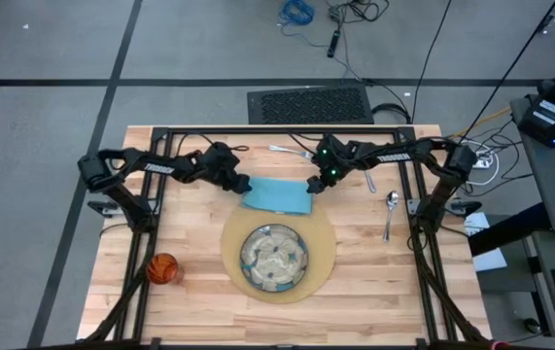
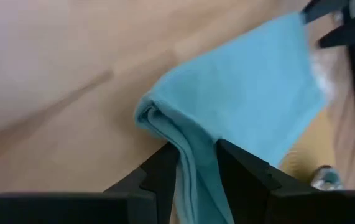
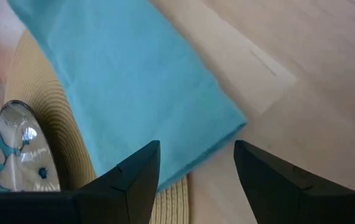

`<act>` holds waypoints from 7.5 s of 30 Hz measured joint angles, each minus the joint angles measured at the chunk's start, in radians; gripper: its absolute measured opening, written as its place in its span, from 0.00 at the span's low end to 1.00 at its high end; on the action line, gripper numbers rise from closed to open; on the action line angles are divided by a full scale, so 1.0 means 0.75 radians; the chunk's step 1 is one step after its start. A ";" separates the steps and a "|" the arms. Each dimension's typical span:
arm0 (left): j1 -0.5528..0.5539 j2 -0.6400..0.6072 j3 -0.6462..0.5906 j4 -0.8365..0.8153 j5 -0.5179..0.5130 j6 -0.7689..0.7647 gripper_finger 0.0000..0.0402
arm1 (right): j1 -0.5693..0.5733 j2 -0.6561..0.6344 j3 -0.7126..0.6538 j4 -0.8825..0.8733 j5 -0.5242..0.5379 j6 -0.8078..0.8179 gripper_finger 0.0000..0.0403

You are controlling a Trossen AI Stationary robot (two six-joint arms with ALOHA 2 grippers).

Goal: Set table place

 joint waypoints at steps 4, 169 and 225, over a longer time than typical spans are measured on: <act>-0.005 -0.047 0.001 -0.017 -0.012 0.033 0.25 | 0.000 0.000 0.000 0.003 -0.001 -0.001 0.49; -1.867 -0.305 0.036 -0.127 -1.468 -0.770 0.10 | 0.467 0.949 1.779 -0.678 0.186 -0.344 0.00; -1.661 -1.041 0.070 -0.723 -1.468 -0.031 0.36 | 0.281 0.736 1.921 -0.898 0.232 -0.459 0.41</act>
